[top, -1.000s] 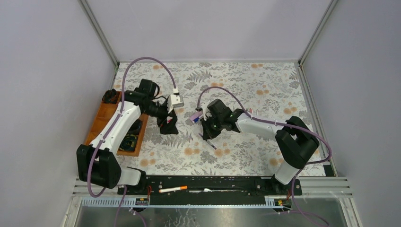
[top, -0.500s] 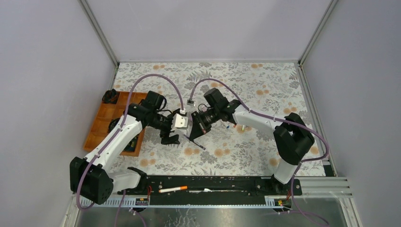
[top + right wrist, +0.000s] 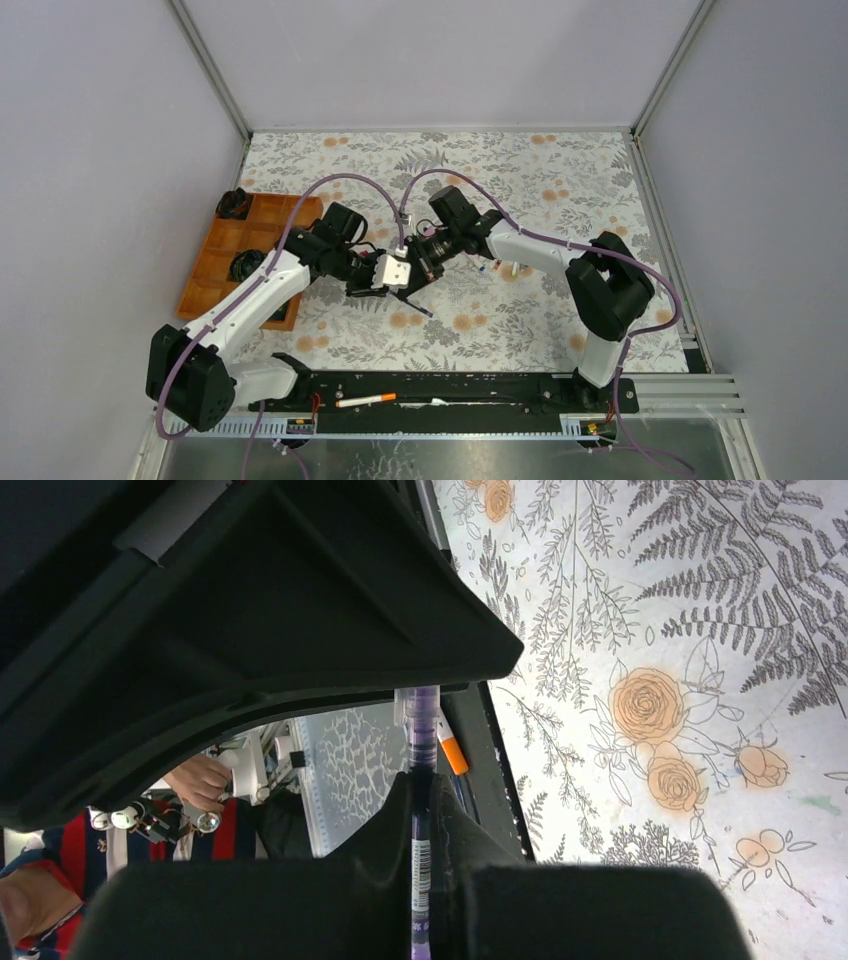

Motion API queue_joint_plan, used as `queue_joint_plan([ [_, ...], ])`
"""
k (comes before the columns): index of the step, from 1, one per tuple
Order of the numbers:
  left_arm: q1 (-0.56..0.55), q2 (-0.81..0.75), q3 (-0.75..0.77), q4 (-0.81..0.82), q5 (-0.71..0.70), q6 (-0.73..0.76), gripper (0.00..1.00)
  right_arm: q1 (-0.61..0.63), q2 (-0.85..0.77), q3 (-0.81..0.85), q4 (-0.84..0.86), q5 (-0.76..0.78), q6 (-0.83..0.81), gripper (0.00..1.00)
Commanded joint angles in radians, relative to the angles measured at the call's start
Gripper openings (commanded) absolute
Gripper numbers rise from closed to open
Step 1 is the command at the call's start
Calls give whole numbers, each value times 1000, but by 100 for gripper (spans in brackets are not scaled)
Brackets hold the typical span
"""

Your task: Open the pen caps

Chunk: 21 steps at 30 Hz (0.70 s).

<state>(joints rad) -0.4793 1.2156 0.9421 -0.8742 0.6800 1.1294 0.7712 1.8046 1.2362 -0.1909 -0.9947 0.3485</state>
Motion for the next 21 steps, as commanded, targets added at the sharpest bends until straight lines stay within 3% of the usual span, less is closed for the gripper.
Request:
queue_joint_plan([
  [1, -28, 11, -27, 82, -25, -23, 30, -10, 8, 21, 60, -56, 51, 0],
  [3, -33, 13, -27, 88, -21, -31, 21, -10, 14, 17, 67, -61, 60, 0],
  [4, -35, 13, -25, 91, -20, -34, 13, -10, 17, 16, 68, -62, 63, 4],
  [5, -36, 12, -24, 96, -22, -42, 0, -10, 24, 12, 69, -64, 67, 14],
  [9, -36, 16, -17, 100, -39, -45, 0, -10, 33, 9, 22, -58, 41, 26],
  [15, -36, 17, -10, 72, -60, -17, 0, -9, 50, 30, -77, -96, -23, 29],
  [17, -36, 19, -6, 59, -66, -4, 0, -10, 54, 42, -113, -88, -44, 23],
  [20, -36, 23, 2, 39, -81, 16, 0, -12, 56, 56, -160, -60, -72, 0],
  [21, -36, 24, 5, 32, -93, 24, 0, -14, 53, 55, -172, -49, -76, 0],
])
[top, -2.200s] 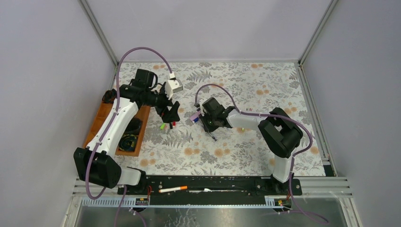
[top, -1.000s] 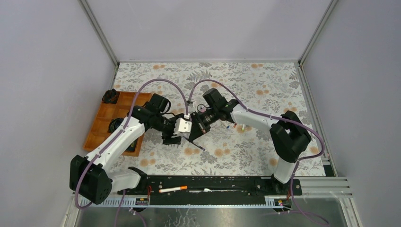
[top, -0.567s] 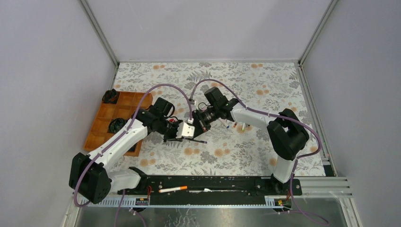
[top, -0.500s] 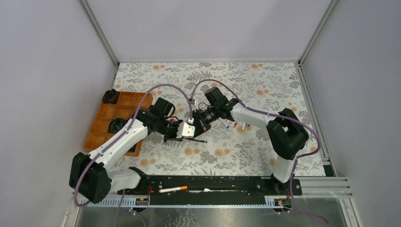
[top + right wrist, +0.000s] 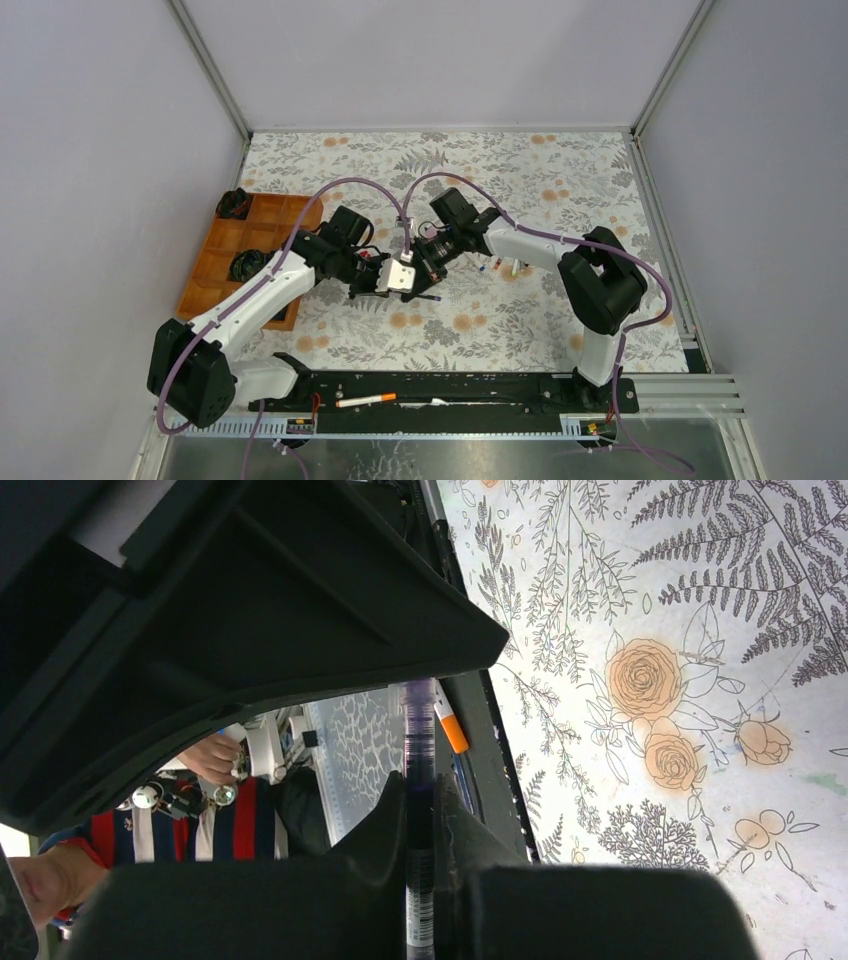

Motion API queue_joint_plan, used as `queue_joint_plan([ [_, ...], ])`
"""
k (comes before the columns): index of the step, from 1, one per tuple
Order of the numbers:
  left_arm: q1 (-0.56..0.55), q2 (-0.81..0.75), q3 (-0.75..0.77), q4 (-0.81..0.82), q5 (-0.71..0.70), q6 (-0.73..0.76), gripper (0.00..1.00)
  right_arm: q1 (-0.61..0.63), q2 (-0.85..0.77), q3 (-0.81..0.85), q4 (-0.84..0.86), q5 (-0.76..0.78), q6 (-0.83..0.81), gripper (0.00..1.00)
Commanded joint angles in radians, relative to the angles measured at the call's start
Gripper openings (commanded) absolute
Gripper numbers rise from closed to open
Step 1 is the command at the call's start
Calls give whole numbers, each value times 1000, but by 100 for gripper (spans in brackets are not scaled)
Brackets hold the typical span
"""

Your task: Open the pen caps

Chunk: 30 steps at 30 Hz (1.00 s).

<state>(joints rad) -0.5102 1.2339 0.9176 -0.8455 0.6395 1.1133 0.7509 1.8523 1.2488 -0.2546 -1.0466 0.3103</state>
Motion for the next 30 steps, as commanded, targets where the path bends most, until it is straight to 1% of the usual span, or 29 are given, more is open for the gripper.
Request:
queue_joint_plan([
  [1, -5, 6, 33, -1, -70, 49, 0, 4, 2, 38, -116, 11, -42, 0],
  [3, -5, 4, 35, -11, -127, 78, 0, -6, -9, 24, -133, 25, -50, 0],
  [9, 10, -3, 14, -17, -376, 182, 0, -37, -43, -18, -220, 74, -100, 0],
  [12, 62, 1, 20, -21, -414, 236, 0, -52, -61, -39, -243, 94, -111, 0],
  [17, 181, 25, 48, -24, -385, 301, 0, -89, -120, -97, -203, 96, -86, 0],
  [22, 246, 32, 41, -5, -362, 320, 0, -112, -163, -141, -186, 99, -73, 0],
  [25, 253, 29, 36, -8, -284, 284, 0, -125, -186, -158, -140, 92, -44, 0],
  [27, 251, 26, 32, -13, -206, 247, 0, -131, -193, -157, -121, 103, -29, 0],
  [30, 243, 31, 17, 8, -117, 151, 0, -163, -203, -157, -100, 180, 1, 0],
])
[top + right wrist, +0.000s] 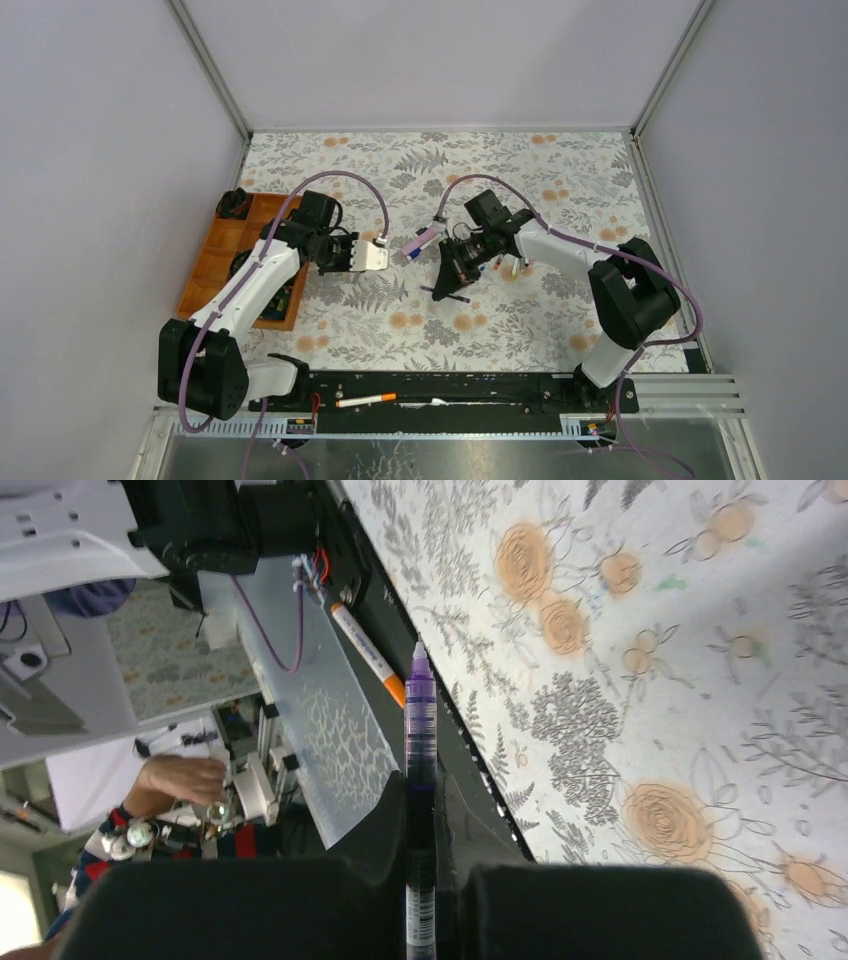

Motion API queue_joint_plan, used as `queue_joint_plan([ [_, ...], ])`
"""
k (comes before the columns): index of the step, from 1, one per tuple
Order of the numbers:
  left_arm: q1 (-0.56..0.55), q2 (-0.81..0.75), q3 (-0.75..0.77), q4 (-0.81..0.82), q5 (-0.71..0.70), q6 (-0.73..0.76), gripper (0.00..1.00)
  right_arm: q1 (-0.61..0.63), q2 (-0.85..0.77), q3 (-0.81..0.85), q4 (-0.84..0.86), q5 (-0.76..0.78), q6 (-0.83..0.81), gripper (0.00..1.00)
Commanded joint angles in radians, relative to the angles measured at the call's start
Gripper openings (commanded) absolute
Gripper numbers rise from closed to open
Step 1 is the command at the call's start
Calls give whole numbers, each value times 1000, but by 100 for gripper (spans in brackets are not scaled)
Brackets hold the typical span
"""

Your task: Open the pen caps

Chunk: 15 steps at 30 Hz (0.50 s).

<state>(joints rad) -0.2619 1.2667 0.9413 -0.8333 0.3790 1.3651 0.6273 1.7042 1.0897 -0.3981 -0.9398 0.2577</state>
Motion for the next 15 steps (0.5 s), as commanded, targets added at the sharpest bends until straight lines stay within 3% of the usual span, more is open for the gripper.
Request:
queue_joint_plan([
  [1, -13, 4, -19, 26, 159, -149, 0, -58, -59, -2, 58, 125, 74, 0],
  [6, -74, 74, -113, 209, 79, -327, 0, -130, -85, -5, 85, 556, 146, 0],
  [11, -92, 172, -146, 316, -21, -413, 1, -141, -75, -14, 130, 941, 186, 0],
  [15, -95, 241, -157, 352, -76, -438, 1, -142, -1, 4, 148, 1093, 197, 0],
])
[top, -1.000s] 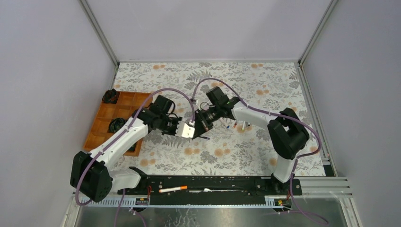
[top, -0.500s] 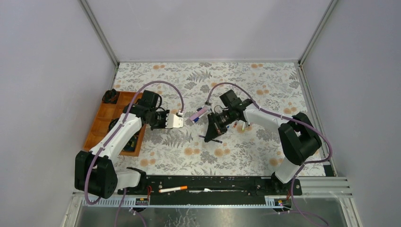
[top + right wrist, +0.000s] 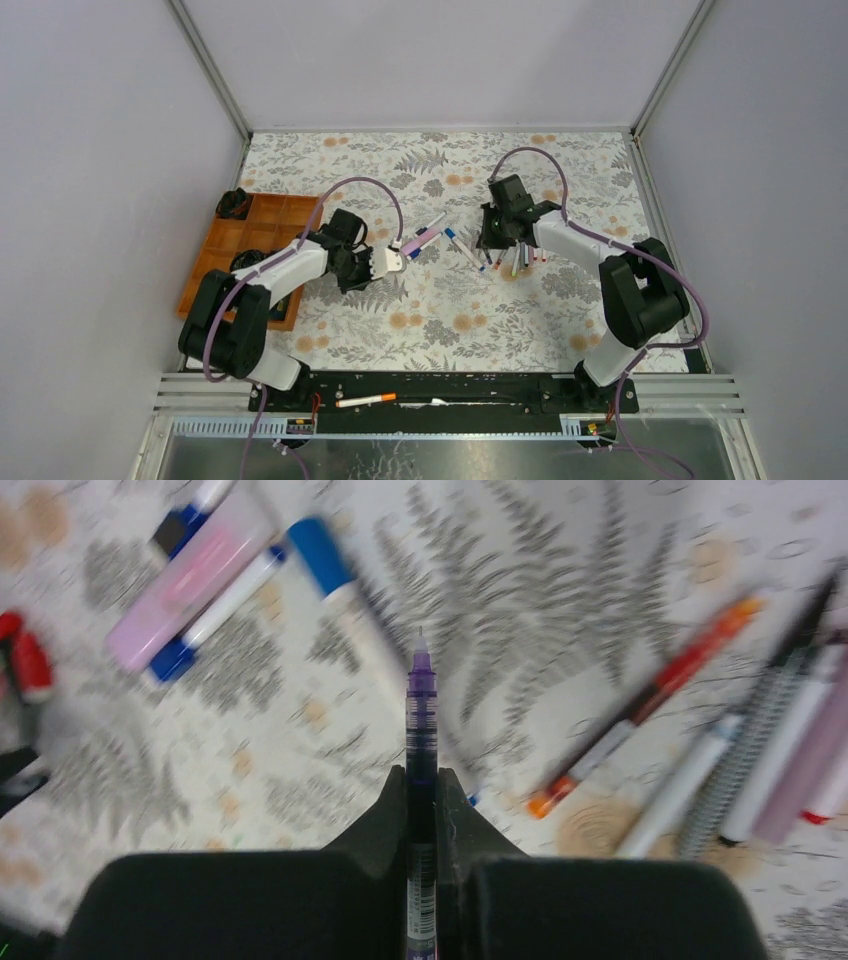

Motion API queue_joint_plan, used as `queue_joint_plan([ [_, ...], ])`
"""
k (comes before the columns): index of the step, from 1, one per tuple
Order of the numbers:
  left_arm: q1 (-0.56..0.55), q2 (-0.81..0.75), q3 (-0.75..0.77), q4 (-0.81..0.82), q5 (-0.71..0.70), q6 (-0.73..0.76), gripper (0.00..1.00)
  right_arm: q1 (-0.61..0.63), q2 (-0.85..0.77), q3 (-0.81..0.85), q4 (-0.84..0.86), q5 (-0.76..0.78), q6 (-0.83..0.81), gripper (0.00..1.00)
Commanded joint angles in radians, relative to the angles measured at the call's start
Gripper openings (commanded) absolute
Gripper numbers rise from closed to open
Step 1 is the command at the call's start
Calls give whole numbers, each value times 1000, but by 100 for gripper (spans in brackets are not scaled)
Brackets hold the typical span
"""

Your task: Open the pen caps

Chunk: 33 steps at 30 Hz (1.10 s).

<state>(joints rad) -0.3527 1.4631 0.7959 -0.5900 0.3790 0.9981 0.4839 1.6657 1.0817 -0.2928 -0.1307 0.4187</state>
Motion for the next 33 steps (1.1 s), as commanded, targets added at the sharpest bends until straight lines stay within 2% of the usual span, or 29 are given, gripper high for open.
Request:
queue_joint_plan([
  [1, -5, 59, -9, 113, -85, -81, 1, 1, 64, 26, 40, 306, 38, 0],
  [5, -5, 81, -1, 113, -98, -104, 11, 1, 145, 66, 39, 375, 43, 0],
  [9, -6, 58, -1, 100, -73, -112, 36, 1, 205, 99, 33, 427, 49, 0],
  [13, -6, 29, 31, 44, -30, -133, 60, 2, 227, 103, 31, 459, 65, 4],
  [18, -6, -6, 123, -48, 30, -168, 74, 2, 231, 77, 28, 487, 66, 13],
  [27, -5, -69, 313, -233, 219, -245, 79, 2, 217, 16, 18, 509, 59, 23],
  [33, -5, -100, 408, -309, 282, -276, 80, 2, 184, -22, 17, 507, 51, 29],
])
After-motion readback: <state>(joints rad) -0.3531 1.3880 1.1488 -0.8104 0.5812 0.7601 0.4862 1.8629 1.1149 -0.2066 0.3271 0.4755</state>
